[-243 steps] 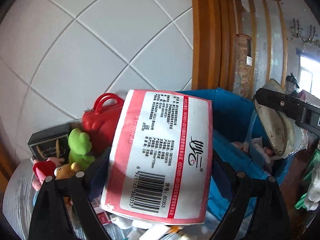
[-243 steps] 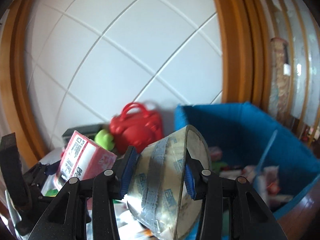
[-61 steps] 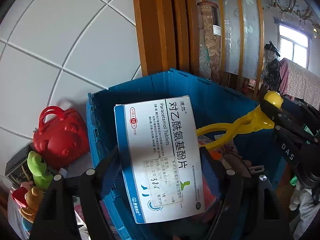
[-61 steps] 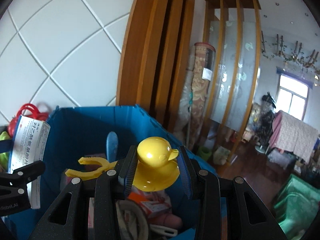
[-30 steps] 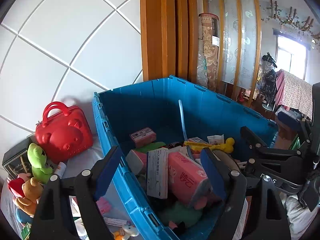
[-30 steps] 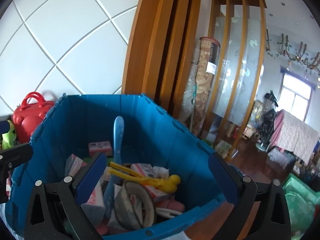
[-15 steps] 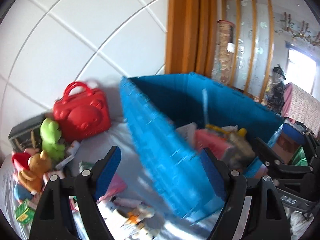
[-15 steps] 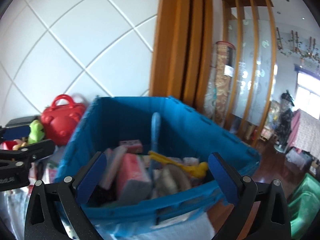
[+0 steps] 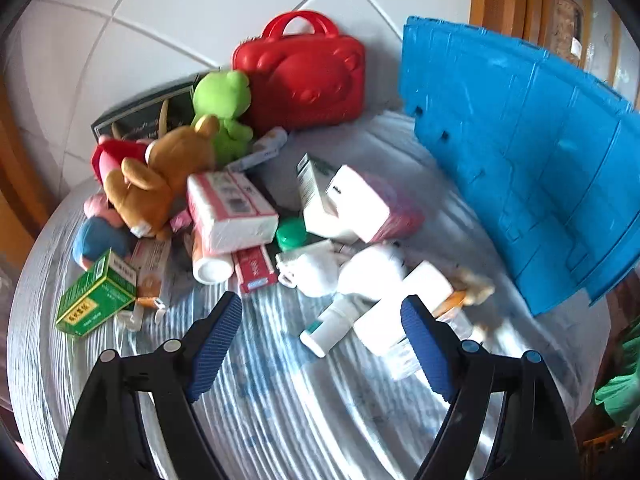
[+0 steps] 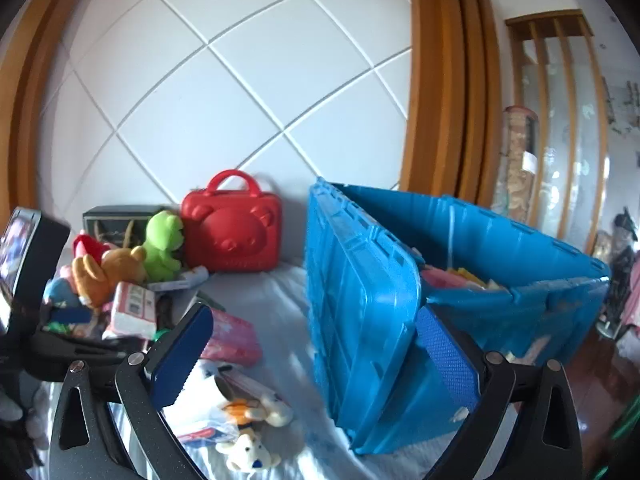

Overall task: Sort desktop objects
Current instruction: 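Return both tools to the pile of objects, then grasp the clear plastic case with left tool while right tool grasps the white plush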

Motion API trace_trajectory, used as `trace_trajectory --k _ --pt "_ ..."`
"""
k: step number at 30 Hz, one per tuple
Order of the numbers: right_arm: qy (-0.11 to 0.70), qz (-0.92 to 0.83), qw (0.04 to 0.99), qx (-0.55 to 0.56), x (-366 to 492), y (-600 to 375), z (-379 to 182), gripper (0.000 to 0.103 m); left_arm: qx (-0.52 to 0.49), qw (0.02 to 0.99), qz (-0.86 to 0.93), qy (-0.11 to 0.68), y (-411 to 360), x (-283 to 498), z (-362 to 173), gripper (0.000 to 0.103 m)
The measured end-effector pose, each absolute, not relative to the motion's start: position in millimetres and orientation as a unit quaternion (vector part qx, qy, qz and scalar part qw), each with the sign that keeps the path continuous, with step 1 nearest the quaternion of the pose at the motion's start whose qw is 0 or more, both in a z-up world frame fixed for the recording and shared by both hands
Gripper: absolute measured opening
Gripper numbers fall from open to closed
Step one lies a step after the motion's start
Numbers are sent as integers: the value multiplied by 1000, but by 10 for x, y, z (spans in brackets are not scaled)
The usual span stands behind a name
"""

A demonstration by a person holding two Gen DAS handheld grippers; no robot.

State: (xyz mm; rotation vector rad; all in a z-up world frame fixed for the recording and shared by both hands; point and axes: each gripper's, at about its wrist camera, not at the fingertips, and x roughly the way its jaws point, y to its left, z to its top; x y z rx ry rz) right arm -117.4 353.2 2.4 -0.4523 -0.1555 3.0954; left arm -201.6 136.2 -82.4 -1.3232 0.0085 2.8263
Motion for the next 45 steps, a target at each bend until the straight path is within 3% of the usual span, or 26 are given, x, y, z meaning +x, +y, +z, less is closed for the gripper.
trace_trajectory --k 8,18,19,21,23,32,37,38,40,42,45 --pt "-43 984 -27 -171 -1003 3327 -346 103 -457 68 887 13 1403 -1900 -1300 82" --pt "17 943 0 -331 -1137 3629 -1162 103 -469 171 865 56 2109 -2050 -1642 82" --pt "23 937 7 -347 -1153 3697 -1247 103 -468 176 864 53 2167 -2088 -1663 79" --pt "26 927 15 -373 -1192 3776 -1391 103 -480 179 857 49 2232 -2167 -1727 51" --pt "24 919 10 -393 -1254 3799 -1509 103 -484 180 855 37 2217 -2174 -1750 45" --pt "2 898 -76 -433 -1689 3422 -1857 103 -484 90 870 23 1541 -1722 -1565 34" --pt "-27 885 -103 -453 -2003 3177 -2072 103 -488 19 873 4 1094 -1629 -1573 33" --pt "-31 883 -103 -456 -2033 3160 -2093 90 -487 13 874 -2 1043 -1612 -1569 33" --pt "-47 887 -89 -450 -2037 3129 -2066 52 -478 0 878 -11 955 -1558 -1504 33" --pt "-49 891 -103 -440 -1974 3118 -1956 43 -464 -3 886 -17 932 -1523 -1393 33" --pt "-57 903 -129 -405 -1825 3094 -1674 40 -433 0 901 -21 973 -1490 -1127 33"
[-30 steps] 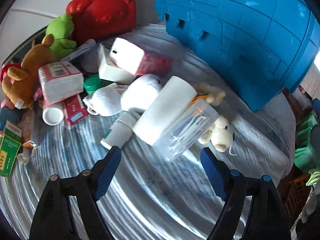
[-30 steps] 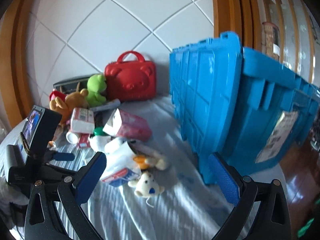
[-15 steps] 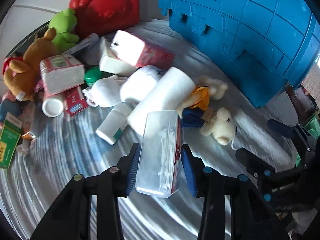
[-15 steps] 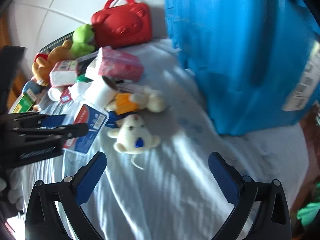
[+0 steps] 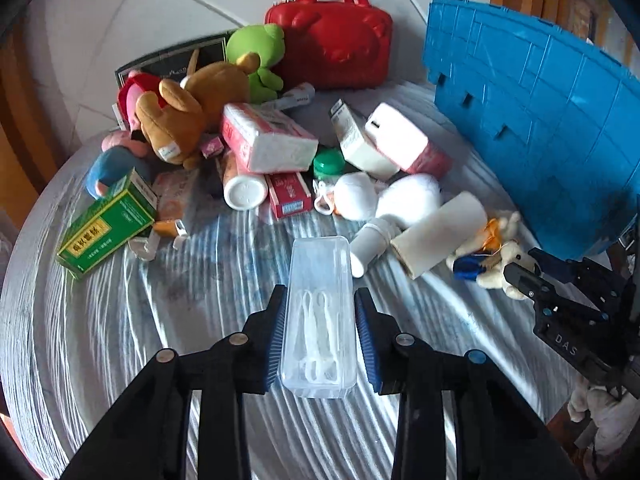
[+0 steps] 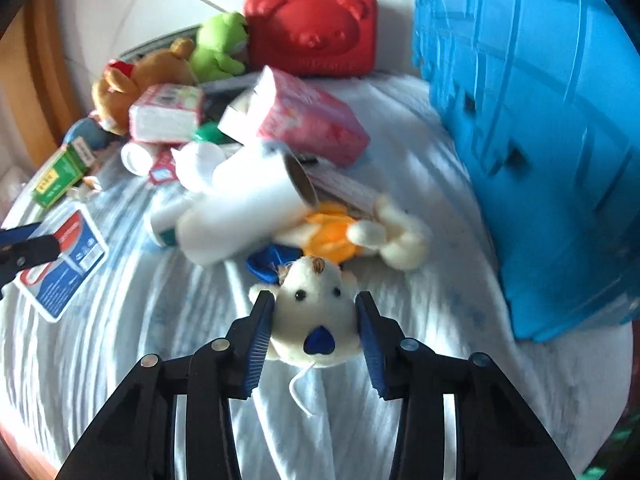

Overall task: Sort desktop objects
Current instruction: 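Grasp the clear plastic case with left tool while right tool grasps the white plush, then carry the plastic case and white plush over the blue crate with both tools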

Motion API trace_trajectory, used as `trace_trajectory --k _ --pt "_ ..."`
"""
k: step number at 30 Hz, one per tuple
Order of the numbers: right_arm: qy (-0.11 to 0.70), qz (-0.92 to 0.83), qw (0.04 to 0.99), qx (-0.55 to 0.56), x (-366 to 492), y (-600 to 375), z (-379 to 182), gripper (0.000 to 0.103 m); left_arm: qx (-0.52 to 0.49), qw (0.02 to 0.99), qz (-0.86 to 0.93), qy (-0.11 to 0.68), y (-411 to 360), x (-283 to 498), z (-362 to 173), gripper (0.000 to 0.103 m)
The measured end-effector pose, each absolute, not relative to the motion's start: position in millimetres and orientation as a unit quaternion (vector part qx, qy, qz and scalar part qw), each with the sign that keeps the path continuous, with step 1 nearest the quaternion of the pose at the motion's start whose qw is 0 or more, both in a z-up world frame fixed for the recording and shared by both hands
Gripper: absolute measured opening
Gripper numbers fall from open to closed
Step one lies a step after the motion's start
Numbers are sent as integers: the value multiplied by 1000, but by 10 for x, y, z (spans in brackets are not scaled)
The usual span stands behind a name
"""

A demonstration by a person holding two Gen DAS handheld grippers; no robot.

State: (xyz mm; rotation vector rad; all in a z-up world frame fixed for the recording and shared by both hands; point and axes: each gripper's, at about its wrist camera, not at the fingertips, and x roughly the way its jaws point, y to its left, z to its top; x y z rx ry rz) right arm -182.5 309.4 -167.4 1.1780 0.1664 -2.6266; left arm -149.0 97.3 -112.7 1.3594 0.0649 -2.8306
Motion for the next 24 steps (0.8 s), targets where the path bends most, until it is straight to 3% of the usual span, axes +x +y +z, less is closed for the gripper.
trace_trajectory --k 4,5,7,12,13,15,17,18,24 --pt "45 -926 154 341 -1647 3139 -1130 35 387 -6 -922 19 1055 -1494 -724 33" --pt "43 -932 157 324 -1613 3141 -1003 29 376 -7 -926 18 1084 -1503 -628 33" --pt "39 -942 166 288 -1561 3156 -724 2 354 -11 -935 13 1153 -1518 -425 33" --pt "59 -953 160 250 -1602 3154 -314 2 328 -17 -944 6 1296 -1592 -172 33" --pt "64 -953 153 254 -1608 3163 -337 4 330 -17 -944 3 1305 -1594 -196 33" --pt "70 -947 148 277 -1593 3218 -484 20 344 -14 -939 3 1287 -1608 -320 33" --pt "54 -937 142 315 -1548 3320 -742 82 367 -7 -930 4 1238 -1622 -528 33" --pt "44 -930 141 338 -1504 3360 -916 89 381 -2 -924 3 1210 -1625 -655 33" --pt "19 -877 172 447 -1220 3355 -1717 89 458 18 -889 -14 1025 -1508 -1315 33"
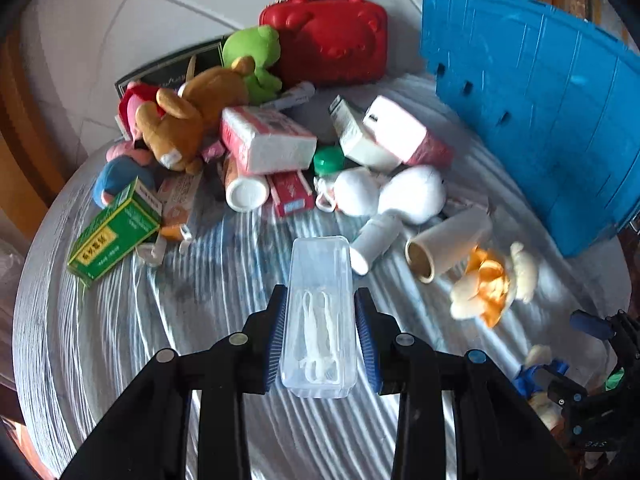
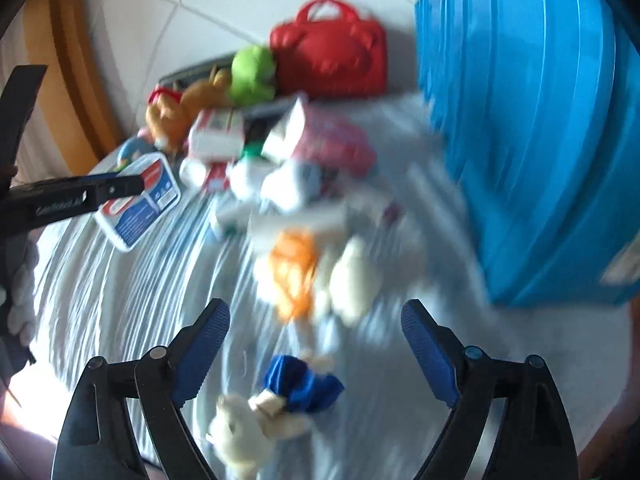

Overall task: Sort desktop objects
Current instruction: 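Carry the plastic case and white plush over the blue crate with both tools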

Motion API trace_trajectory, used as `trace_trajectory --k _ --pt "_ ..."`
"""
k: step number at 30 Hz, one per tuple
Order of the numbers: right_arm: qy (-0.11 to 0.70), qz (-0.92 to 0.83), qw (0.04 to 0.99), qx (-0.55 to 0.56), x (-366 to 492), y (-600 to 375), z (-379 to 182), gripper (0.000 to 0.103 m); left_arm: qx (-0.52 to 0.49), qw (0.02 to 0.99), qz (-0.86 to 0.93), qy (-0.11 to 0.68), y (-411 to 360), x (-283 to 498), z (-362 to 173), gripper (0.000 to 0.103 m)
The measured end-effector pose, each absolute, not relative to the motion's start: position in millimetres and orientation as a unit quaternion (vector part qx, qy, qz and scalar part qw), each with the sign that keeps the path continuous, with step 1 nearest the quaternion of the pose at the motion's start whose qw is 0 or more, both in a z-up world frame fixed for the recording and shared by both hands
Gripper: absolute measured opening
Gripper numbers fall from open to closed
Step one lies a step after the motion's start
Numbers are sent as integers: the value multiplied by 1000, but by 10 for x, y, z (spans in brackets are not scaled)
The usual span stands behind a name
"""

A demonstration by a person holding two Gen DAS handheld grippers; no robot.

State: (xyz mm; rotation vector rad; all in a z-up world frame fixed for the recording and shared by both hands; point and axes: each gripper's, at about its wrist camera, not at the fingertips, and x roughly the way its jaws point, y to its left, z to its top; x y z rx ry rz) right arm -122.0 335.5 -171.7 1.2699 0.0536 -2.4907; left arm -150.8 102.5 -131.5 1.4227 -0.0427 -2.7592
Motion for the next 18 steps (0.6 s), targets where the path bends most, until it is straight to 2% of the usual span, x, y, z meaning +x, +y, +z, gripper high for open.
trace_trajectory --k 1,3,4,9,10,11,13,14,18 --pt "18 -868 172 466 -1197 3343 -1852 89 467 22 -884 -13 990 -1487 -1376 33" --pt "15 -852 168 496 -1180 3342 -2042 82 477 28 -878 -12 924 -1443 -1456 33" --pt "14 -846 167 506 -1164 3347 -2092 74 478 30 -878 -11 896 -1428 -1462 33" --pt "23 -847 167 504 -1011 3409 -1969 73 477 28 -878 -12 886 -1360 -1466 33" --pt "28 -843 169 510 -997 3390 -1992 58 478 25 -878 -12 896 -1353 -1475 33" --pt "38 -837 168 520 -976 3364 -2041 32 479 21 -878 -12 917 -1355 -1470 33" --pt "43 -840 167 514 -932 3347 -2051 32 475 14 -880 -15 967 -1338 -1443 33" --pt "39 -843 170 509 -954 3326 -2018 23 471 10 -882 -16 990 -1331 -1410 33" --pt "23 -873 176 455 -1129 3237 -1674 17 442 -1 -897 -23 1091 -1296 -1202 33"
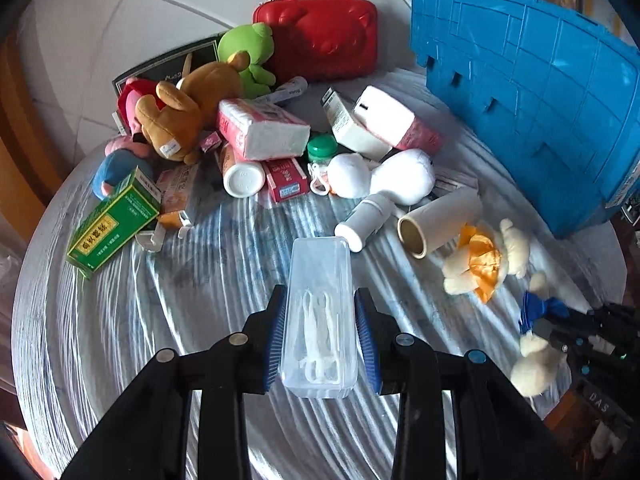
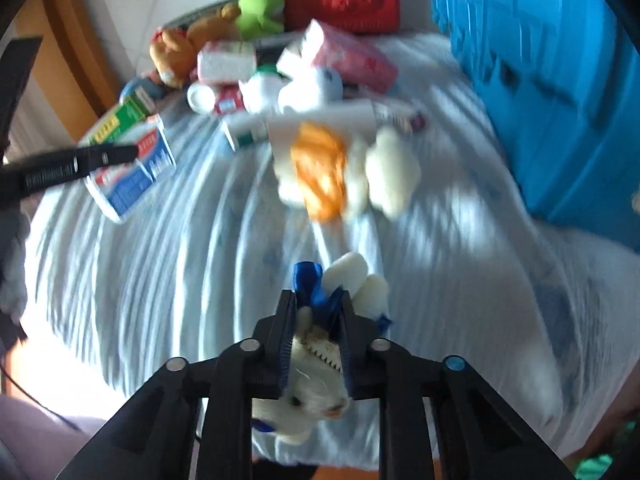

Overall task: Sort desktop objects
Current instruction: 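Carry the plastic case and white plush over the blue crate with both tools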

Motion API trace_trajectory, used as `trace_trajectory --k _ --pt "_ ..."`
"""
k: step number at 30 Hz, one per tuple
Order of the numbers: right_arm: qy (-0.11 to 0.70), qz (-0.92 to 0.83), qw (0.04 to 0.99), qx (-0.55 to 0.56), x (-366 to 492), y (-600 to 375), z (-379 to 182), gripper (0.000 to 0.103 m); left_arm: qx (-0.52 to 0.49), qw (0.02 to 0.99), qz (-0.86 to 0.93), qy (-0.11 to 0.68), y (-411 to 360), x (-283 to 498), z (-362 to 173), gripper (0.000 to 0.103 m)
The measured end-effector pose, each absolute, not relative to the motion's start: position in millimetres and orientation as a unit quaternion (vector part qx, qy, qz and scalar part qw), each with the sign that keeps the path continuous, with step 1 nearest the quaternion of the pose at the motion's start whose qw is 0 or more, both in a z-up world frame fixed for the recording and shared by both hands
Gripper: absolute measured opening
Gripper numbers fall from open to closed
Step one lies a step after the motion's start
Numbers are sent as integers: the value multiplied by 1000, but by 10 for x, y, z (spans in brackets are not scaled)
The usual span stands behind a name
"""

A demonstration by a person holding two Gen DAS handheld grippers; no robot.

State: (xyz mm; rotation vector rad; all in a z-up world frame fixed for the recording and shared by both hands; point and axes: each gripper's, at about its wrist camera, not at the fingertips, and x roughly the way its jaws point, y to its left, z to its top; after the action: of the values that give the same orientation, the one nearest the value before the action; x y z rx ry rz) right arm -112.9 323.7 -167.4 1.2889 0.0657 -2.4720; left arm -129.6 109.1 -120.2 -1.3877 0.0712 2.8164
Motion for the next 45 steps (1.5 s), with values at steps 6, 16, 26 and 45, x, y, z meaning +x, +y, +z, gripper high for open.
trace_trajectory --k 6,16,26,45 --pt "29 -912 185 365 -1311 3199 -1038 16 -393 5 919 28 1173 -1268 -795 33" --pt "51 -962 173 206 -1399 3299 140 16 -275 44 959 49 1698 -1382 143 33" --pt "46 -991 76 103 -1448 4097 1096 16 -187 112 974 68 2650 -1772 923 33" --pt "65 -970 -98 211 -2004 5927 1001 16 -250 187 944 107 4416 -2568 1139 33"
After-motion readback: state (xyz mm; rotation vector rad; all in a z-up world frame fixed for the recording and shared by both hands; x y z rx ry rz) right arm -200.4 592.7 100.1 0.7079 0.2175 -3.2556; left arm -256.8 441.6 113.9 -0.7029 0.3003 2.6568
